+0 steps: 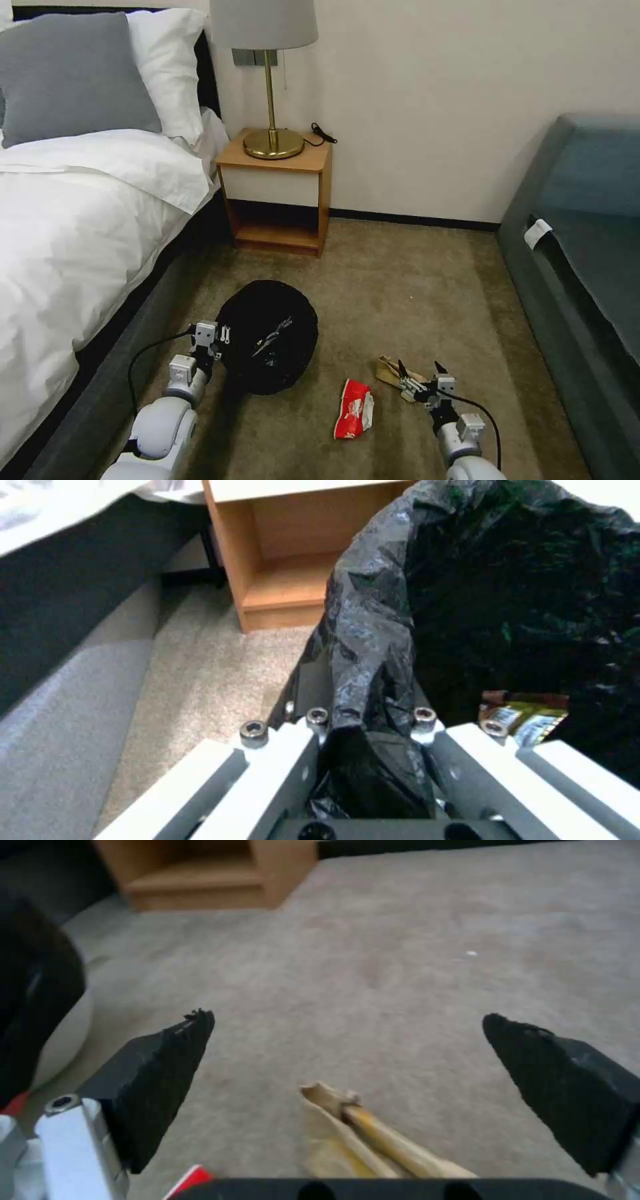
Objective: Pick up the trash bin, then pick up the garbage on the floor and place it into the trash bin.
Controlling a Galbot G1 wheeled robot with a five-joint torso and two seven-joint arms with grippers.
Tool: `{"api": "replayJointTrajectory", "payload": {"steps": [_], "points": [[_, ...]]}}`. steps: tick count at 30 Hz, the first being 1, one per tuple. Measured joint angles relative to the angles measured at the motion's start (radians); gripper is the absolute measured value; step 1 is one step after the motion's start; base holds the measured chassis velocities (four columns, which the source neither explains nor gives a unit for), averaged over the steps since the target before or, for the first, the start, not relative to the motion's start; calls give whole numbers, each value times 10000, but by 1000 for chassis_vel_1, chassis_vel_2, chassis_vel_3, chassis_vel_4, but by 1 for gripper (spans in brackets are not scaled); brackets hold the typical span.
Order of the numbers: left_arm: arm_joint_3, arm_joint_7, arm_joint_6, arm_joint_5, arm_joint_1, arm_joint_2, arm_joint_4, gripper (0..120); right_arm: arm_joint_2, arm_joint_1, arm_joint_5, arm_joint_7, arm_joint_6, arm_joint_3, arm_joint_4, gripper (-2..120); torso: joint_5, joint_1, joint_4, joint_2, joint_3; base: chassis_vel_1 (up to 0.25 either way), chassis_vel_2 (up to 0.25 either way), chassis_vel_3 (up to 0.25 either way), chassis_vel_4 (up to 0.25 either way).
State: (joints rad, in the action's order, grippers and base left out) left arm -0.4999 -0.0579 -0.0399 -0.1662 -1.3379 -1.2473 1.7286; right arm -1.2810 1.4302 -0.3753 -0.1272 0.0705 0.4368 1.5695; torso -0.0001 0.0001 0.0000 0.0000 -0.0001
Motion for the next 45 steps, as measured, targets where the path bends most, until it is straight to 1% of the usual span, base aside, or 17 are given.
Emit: {"api": "replayJointTrajectory", "payload": {"steps": [2, 3, 7, 8, 9, 11, 13, 14, 16, 20, 23, 25, 26, 31, 35, 37, 45], "points": [[-97, -3, 15, -18, -124, -25, 120, 4, 431, -302, -227, -96, -656, -379, 161, 100, 0, 0, 1, 0, 0, 0, 0, 0, 0], [-97, -3, 15, -18, -124, -25, 120, 4, 431, -302, -227, -96, -656, -379, 161, 100, 0, 0, 1, 0, 0, 0, 0, 0, 0], [-288, -33, 76, -75, -313, -13, 340, 4, 1221, -677, -1071, -160, -1827, -1076, 365, 100, 3, 0, 1, 0, 0, 0, 0, 0, 0], [-288, -33, 76, -75, -313, -13, 340, 4, 1221, -677, -1071, -160, -1827, -1076, 365, 100, 3, 0, 1, 0, 0, 0, 0, 0, 0], [-342, -32, 83, -74, -352, -5, 378, 4, 1582, -817, -1494, -62, -2317, -1376, 437, 100, 2, 0, 1, 1, 1, 0, 0, 0, 0], [-365, -32, 83, -68, -370, -5, 401, 4, 1747, -888, -1651, -16, -2505, -1515, 459, 100, 1, 0, 1, 0, 1, 0, 0, 0, 0], [-419, -31, 83, -15, -415, -32, 531, 4, 2258, -1118, -1987, 55, -3038, -1923, 472, 100, 3, 0, 1, 0, 1, 0, 0, 0, 0], [-419, -31, 83, -15, -415, -32, 531, 4, 2258, -1118, -1987, 55, -3038, -1923, 472, 100, 3, 0, 1, 0, 1, 0, 0, 0, 0], [-421, -12, 49, 74, -448, -157, 701, 4, 2667, -1258, -2388, 133, -3551, -2207, 539, 100, 2, 0, 1, 0, 1, 0, 0, 0, 0], [-373, 19, 15, 206, -455, -288, 815, 4, 2955, -1288, -2630, 129, -3866, -2386, 639, 100, 3, 0, 0, 0, 1, 0, 0, 0, 0], [-270, 87, -33, 399, -428, -478, 933, 4, 3327, -1238, -3383, -4, -4518, -2571, 952, 100, 1, -1, -1, 0, 1, 0, 0, 0, 0], [-257, 94, -41, 428, -426, -501, 953, 4, 3365, -1230, -3485, -34, -4613, -2591, 1001, 100, 0, 0, -1, 0, 1, 0, 0, 0, 0], [-214, 113, -65, 546, -426, -581, 1024, 4, 3477, -1241, -3824, -113, -4832, -2774, 1108, 100, 0, 0, -2, 0, 1, 0, 0, 0, 0], [-246, 168, -62, 702, -581, -668, 1133, 4, 3436, -1454, -3813, -110, -4860, -3296, 1026, 100, 0, 0, -1, 0, 1, 0, 0, 0, 0], [-370, 171, 13, 731, -833, -648, 1237, 4, 3276, -1729, -3539, -110, -4858, -3774, 760, 100, -1, -1, 1, 0, 1, 0, 0, 0, 0], [-489, 169, 79, 734, -1012, -565, 1341, 4, 3140, -1967, -3284, -112, -4827, -4127, 374, 100, 2, 0, 1, 1, 1, 0, 0, 0, 0], [-645, 152, 140, 729, -1295, -483, 1655, 4, 2817, -2469, -2566, -174, -4597, -4608, -599, 100, 1, 0, 2, 0, 1, 0, 0, 0, 0]]}}
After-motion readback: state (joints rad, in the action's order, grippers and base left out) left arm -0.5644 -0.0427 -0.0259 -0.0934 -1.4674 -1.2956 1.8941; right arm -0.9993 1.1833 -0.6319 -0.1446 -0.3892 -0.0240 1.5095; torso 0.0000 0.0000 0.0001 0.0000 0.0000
